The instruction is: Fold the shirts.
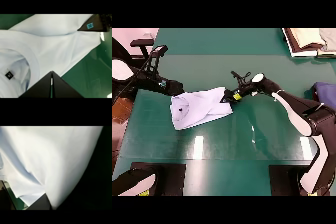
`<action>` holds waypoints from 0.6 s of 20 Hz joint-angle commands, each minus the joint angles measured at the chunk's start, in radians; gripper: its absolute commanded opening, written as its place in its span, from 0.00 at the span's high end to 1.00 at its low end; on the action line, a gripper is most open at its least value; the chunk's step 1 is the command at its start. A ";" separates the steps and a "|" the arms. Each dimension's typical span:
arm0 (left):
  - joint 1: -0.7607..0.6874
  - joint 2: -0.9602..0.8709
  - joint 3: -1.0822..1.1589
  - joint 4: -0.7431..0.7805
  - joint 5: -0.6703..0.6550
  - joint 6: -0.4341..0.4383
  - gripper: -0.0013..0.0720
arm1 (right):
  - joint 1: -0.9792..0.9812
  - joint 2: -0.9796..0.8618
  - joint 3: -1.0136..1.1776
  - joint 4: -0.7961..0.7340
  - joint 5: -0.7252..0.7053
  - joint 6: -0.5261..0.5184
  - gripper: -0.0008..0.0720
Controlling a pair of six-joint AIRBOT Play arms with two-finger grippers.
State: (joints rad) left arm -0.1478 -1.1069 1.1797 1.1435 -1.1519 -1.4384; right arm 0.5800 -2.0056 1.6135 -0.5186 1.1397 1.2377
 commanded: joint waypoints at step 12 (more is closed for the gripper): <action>-0.299 0.000 0.002 -0.128 0.313 -0.004 0.94 | -0.677 0.372 0.149 -0.463 0.055 0.151 0.97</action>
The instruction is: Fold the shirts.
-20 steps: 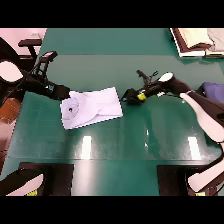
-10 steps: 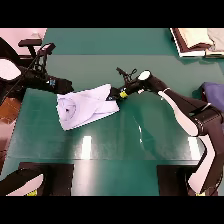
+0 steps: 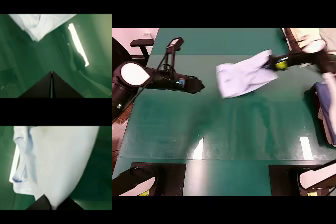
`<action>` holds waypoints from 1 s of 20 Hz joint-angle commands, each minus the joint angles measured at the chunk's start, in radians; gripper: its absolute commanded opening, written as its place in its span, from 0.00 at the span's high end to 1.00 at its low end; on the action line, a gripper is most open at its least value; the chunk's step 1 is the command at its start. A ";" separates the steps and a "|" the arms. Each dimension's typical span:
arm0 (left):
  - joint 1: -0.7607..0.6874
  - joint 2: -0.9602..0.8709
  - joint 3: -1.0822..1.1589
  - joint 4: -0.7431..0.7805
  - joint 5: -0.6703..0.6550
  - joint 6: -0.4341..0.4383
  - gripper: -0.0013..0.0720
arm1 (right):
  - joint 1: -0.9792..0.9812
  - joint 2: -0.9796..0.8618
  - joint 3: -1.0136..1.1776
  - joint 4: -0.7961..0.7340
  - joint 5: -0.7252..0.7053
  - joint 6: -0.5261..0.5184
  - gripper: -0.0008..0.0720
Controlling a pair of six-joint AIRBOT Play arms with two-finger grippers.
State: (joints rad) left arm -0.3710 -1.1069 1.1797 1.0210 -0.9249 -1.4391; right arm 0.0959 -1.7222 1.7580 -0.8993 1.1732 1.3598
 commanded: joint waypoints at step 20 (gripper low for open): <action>-0.111 0.000 0.001 -0.026 0.174 -0.053 0.94 | -0.703 0.192 0.301 -0.047 0.157 0.048 0.97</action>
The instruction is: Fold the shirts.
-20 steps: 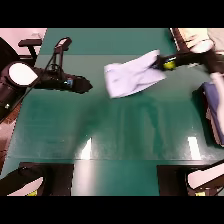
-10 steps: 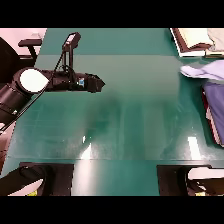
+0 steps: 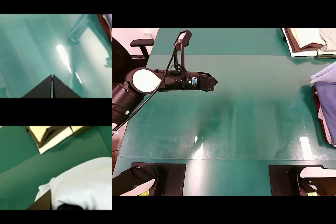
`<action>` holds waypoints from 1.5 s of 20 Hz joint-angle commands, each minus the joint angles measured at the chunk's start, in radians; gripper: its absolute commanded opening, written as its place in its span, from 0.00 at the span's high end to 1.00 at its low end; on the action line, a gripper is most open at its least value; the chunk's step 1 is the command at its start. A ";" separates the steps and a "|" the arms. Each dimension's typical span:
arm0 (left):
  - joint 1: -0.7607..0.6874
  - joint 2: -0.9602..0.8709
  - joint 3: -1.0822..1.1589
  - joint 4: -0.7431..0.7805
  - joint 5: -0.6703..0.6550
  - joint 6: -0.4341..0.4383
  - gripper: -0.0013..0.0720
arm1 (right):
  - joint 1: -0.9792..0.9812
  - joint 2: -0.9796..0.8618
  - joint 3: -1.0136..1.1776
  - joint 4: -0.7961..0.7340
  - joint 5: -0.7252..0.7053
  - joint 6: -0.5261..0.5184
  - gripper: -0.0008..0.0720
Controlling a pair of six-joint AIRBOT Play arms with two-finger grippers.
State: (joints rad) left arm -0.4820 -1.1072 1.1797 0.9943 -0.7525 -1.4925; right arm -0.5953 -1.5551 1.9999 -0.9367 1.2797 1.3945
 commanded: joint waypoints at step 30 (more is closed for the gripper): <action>0.000 0.000 0.002 -0.001 -0.082 0.008 0.94 | 0.045 0.572 -0.665 -0.015 0.003 0.054 0.03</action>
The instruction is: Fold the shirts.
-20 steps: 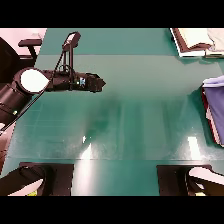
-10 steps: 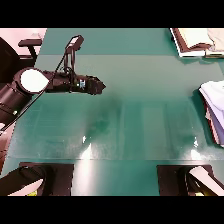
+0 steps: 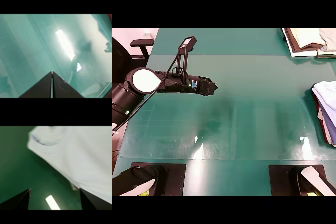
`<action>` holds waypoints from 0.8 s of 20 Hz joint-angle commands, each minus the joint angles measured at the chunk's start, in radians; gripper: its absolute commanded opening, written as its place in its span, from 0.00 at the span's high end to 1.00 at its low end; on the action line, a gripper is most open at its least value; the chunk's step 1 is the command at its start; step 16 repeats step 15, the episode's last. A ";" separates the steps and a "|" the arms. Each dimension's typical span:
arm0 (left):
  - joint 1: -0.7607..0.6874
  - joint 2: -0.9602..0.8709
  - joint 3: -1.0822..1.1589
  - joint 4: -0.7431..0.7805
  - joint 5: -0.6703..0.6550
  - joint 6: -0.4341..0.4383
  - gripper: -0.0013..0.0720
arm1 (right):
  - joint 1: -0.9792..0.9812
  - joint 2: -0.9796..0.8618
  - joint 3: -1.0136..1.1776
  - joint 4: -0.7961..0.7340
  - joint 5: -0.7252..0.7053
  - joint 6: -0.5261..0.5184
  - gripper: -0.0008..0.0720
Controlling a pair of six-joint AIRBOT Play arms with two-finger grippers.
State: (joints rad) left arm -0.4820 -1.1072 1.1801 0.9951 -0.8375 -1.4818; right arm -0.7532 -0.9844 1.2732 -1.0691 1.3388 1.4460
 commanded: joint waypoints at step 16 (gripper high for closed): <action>0.000 0.000 0.001 -0.005 0.044 -0.003 0.94 | 0.851 0.002 0.098 0.098 -0.288 -0.034 0.97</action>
